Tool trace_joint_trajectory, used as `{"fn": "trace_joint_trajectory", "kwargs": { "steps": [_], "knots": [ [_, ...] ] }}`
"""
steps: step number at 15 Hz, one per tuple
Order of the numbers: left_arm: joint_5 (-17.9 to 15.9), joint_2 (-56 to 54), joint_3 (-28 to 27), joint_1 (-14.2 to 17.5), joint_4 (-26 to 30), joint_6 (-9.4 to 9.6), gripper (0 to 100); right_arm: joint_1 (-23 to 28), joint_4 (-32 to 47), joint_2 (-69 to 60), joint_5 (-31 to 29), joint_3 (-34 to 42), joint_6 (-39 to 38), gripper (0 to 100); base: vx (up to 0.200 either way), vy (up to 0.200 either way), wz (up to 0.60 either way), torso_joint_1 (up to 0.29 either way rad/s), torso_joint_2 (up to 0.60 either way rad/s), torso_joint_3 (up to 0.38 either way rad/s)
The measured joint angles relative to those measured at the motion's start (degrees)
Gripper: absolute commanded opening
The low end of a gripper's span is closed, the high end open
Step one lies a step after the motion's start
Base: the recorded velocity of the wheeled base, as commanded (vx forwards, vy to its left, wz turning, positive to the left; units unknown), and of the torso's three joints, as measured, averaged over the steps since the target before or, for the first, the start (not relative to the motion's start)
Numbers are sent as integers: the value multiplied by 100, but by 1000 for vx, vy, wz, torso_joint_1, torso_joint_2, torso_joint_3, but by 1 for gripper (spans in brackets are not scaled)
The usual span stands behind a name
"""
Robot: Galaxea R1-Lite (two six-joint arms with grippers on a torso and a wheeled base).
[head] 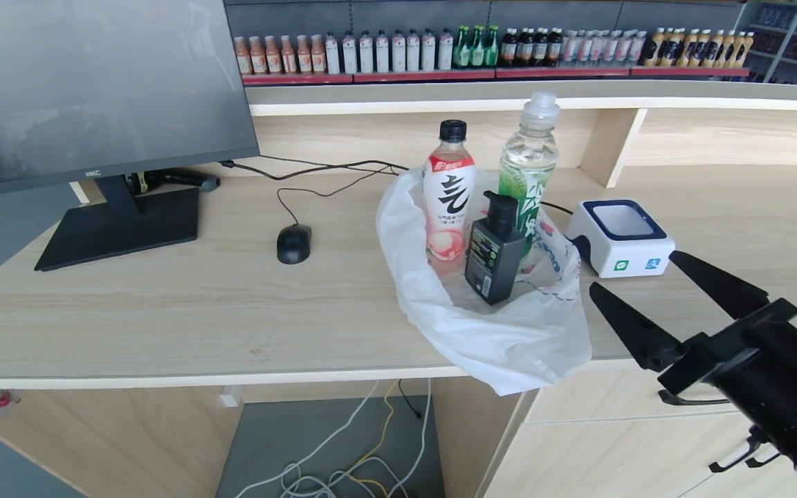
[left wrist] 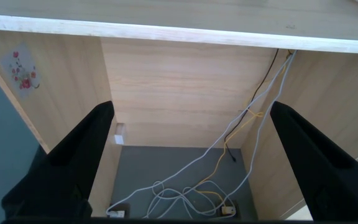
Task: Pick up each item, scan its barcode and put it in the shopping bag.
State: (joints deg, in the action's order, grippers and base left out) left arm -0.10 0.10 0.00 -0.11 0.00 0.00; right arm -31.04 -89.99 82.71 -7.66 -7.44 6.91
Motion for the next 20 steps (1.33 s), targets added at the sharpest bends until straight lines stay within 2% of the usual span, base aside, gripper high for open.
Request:
{"fn": "trace_joint_trajectory", "kwargs": {
  "steps": [2, 4, 10, 13, 16, 17, 20],
  "knots": [
    [0, 0, 0, 1, 0, 2, 100, 1, 183, -653, -85, 516, -5, 100, 0, 0, 0, 0, 0, 0],
    [0, 0, 0, 1, 0, 7, 100, 1, 961, -1348, -268, 680, -5, 100, 0, 0, 0, 0, 0, 0],
    [0, 0, 0, 1, 0, 7, 100, -18, 5291, -4052, -578, 708, 157, 100, 0, 0, 0, 0, 0, 0],
    [0, 0, 0, 4, 0, 10, 100, -94, 7236, -5466, -252, 692, 226, 100, 0, 0, 0, 0, 0, 0],
    [0, 0, 0, 1, 2, 10, 100, -137, 8754, -6737, 317, 656, 280, 100, 0, 0, 0, 0, 0, 0],
    [2, 0, 0, 1, 0, 5, 100, -184, 9010, -7045, 653, 621, 176, 100, 0, 0, 0, 0, 0, 0],
    [0, 0, 0, 1, 2, 2, 100, -308, 9089, -7473, 692, 584, -293, 100, 0, 0, 0, 0, 0, 0]
  ]
}}
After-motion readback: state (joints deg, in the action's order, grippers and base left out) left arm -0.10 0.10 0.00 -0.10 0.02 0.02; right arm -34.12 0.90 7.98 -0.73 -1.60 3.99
